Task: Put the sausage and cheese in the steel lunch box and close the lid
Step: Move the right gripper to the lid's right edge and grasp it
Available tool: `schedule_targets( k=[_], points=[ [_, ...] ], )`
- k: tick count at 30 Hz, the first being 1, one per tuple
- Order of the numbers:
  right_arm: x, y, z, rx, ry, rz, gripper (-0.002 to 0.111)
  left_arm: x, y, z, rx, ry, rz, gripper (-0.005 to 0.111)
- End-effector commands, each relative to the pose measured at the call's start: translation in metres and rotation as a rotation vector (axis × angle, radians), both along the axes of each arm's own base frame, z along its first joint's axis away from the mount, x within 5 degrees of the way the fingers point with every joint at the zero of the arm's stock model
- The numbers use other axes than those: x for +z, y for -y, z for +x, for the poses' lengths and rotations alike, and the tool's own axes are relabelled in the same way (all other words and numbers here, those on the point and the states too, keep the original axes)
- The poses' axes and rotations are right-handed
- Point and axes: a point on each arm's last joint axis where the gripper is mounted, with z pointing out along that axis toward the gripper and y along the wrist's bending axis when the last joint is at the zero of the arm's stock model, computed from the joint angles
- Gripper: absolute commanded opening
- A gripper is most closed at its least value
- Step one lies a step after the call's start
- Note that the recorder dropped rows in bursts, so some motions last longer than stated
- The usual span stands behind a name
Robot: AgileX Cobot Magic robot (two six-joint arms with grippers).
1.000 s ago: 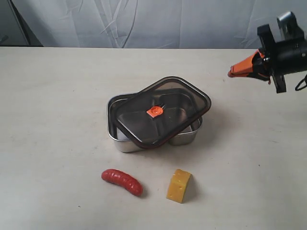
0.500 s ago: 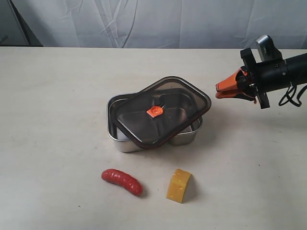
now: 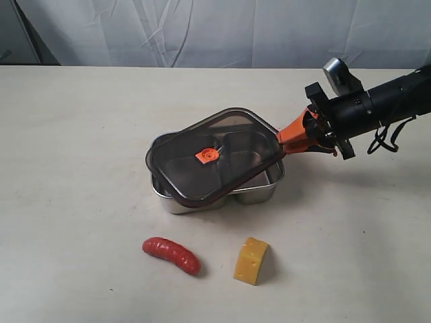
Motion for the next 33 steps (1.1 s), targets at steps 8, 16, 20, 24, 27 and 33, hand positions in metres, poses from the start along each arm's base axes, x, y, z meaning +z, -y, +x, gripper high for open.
schedule_targets(
  k=[8, 16, 20, 24, 27, 33],
  points=[
    [-0.001, 0.001, -0.002, 0.041, 0.020, -0.048, -0.001, -0.001, 0.001, 0.000, -0.012, 0.003, 0.009, 0.000],
    [0.026, 0.000, -0.003, 0.056, 0.086, -0.029, -0.001, -0.001, 0.001, 0.000, -0.012, 0.003, 0.009, 0.000],
    [0.041, 0.004, 0.002, 0.029, 0.165, -0.088, -0.001, -0.001, 0.001, 0.000, -0.012, 0.003, 0.009, 0.000],
    [0.036, 0.013, 0.014, -0.100, 0.193, -0.218, 0.024, -0.001, 0.001, 0.000, -0.012, 0.003, 0.009, 0.000],
    [0.025, 0.001, 0.014, -0.064, 0.172, -0.228, 0.072, -0.001, 0.001, 0.000, -0.012, 0.003, 0.009, 0.000],
    [0.009, -0.030, 0.012, -0.006, 0.166, -0.255, 0.059, -0.001, 0.001, 0.000, -0.012, 0.003, 0.009, 0.000]
  ],
)
